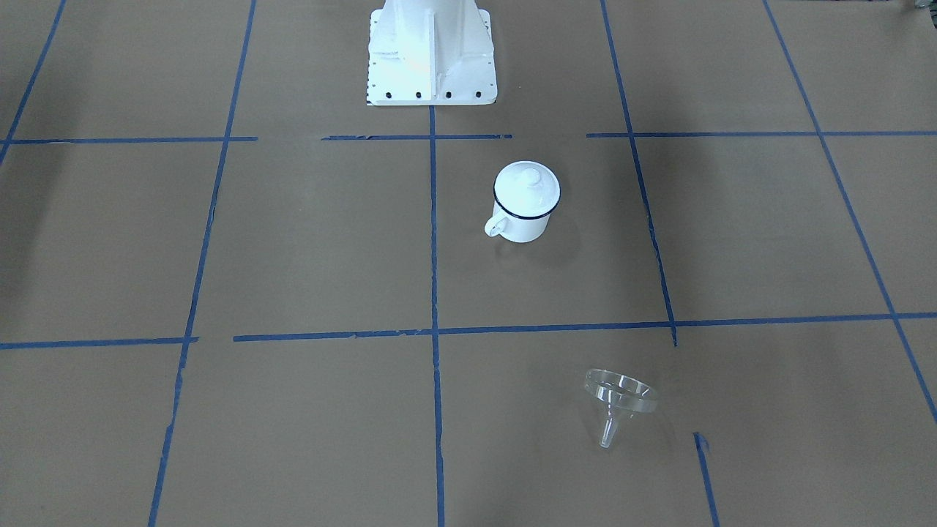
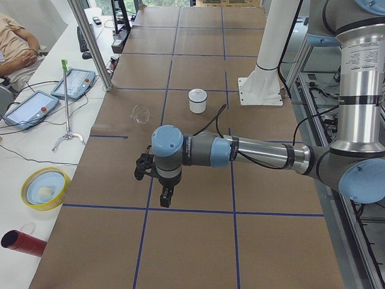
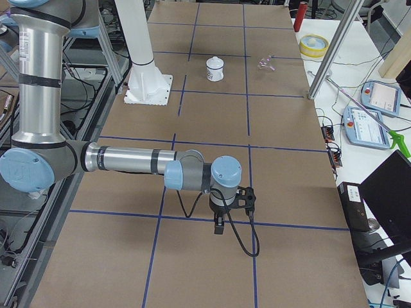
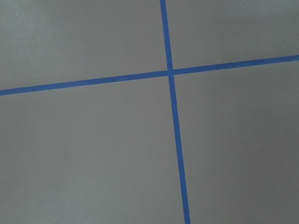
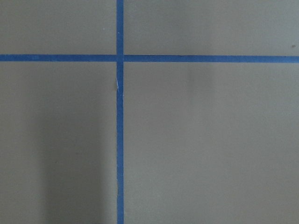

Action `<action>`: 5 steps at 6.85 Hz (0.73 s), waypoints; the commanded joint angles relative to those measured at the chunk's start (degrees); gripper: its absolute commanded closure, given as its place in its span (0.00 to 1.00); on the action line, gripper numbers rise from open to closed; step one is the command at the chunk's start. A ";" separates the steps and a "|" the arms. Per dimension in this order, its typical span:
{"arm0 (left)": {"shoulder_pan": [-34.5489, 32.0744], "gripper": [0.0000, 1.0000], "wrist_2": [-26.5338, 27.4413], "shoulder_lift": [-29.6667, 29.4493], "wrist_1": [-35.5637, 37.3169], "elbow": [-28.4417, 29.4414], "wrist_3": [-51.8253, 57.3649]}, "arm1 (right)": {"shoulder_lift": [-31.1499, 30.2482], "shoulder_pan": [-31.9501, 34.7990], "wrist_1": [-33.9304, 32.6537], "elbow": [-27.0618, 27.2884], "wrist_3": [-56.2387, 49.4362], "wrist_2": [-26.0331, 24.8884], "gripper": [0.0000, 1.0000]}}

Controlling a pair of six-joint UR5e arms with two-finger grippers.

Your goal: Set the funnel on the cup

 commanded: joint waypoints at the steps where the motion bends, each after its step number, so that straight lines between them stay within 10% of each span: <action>1: -0.05 0.00 3.09 -11.47 -1.94 0.84 0.12 | 0.00 0.00 0.00 0.00 0.00 0.00 0.00; 5: 9.19 0.00 -2.12 -12.41 -16.61 -2.66 -19.01 | 0.00 0.00 0.00 0.00 0.00 0.00 0.00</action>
